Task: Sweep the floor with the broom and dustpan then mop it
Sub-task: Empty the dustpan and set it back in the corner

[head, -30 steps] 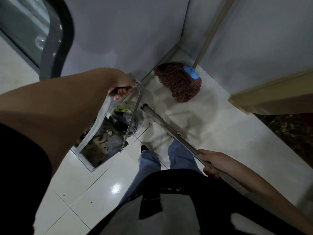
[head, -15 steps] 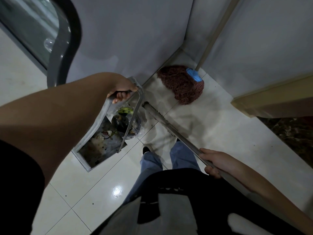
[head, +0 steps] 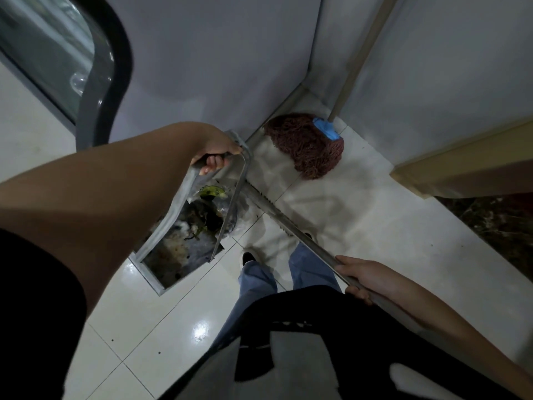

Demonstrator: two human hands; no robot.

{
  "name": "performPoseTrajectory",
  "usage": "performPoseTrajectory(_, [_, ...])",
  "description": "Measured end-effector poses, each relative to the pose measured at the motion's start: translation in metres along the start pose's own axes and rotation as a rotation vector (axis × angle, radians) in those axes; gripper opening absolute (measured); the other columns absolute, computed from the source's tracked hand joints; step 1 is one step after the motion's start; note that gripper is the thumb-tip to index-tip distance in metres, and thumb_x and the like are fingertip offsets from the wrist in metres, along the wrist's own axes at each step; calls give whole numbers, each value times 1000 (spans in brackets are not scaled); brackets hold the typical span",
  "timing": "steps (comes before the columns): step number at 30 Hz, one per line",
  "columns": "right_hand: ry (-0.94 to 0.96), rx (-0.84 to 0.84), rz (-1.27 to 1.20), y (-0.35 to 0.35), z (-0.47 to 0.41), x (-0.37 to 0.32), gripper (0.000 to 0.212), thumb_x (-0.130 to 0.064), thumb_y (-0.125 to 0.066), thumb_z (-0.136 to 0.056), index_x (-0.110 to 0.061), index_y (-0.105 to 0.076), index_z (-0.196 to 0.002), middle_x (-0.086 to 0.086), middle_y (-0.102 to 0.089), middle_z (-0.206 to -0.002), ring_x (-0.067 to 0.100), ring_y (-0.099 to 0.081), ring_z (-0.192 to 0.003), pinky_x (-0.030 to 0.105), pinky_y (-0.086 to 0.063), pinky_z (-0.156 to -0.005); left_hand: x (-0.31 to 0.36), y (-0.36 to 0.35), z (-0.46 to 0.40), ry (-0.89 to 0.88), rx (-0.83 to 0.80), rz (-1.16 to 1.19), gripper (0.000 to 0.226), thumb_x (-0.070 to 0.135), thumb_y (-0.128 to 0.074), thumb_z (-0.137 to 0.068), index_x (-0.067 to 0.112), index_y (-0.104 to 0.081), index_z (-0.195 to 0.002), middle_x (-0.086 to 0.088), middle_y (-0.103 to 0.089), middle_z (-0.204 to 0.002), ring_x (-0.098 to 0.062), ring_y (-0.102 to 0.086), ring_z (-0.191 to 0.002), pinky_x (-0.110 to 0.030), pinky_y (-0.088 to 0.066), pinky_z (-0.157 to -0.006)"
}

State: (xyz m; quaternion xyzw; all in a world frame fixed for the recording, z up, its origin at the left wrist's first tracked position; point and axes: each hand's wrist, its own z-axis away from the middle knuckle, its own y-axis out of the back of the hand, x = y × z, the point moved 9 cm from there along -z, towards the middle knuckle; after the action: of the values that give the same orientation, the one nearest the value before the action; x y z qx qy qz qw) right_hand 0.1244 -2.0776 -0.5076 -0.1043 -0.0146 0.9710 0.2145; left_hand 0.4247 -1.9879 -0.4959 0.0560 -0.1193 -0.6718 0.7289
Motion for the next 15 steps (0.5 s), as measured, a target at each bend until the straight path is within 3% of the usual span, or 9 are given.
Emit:
performPoseTrajectory(3, [-23, 18, 36, 5, -3, 7, 35, -7, -39, -99, -1, -43, -134, -2, -37, -26, 4, -32, -17, 10, -24, -24, -4, 6, 0, 18, 28, 8, 44, 36, -36, -100, 16, -33, -61, 6, -25, -32, -5, -20, -23, -9, -22, -31])
performPoseTrajectory(8, [-26, 31, 54, 11, -8, 12, 35, -7, -40, -99, 0, -44, -133, -3, -39, -26, 4, -33, -18, 11, -25, -25, -2, -3, -1, 34, -19, -70, 47, 39, -34, -100, 16, -33, -59, 7, -25, -33, -6, -21, -25, -12, -22, -34])
performPoseTrajectory(11, [-13, 15, 36, 11, -9, 13, 22, -8, -40, -99, -10, -52, -117, -2, -38, -27, 4, -32, -18, 11, -24, -24, 2, -5, 2, 21, -24, -52, 47, 37, -34, -100, 16, -34, -59, 7, -26, -33, -5, -22, -24, -11, -22, -33])
performPoseTrajectory(15, [-33, -22, -38, 7, -7, 15, 16, -7, -37, -99, -14, -47, -89, 2, -33, -28, 7, -27, -17, 7, -21, -25, 7, -11, 3, -9, -10, -23, 46, 37, -36, -101, 15, -34, -61, 6, -27, -33, -5, -22, -23, -9, -23, -31])
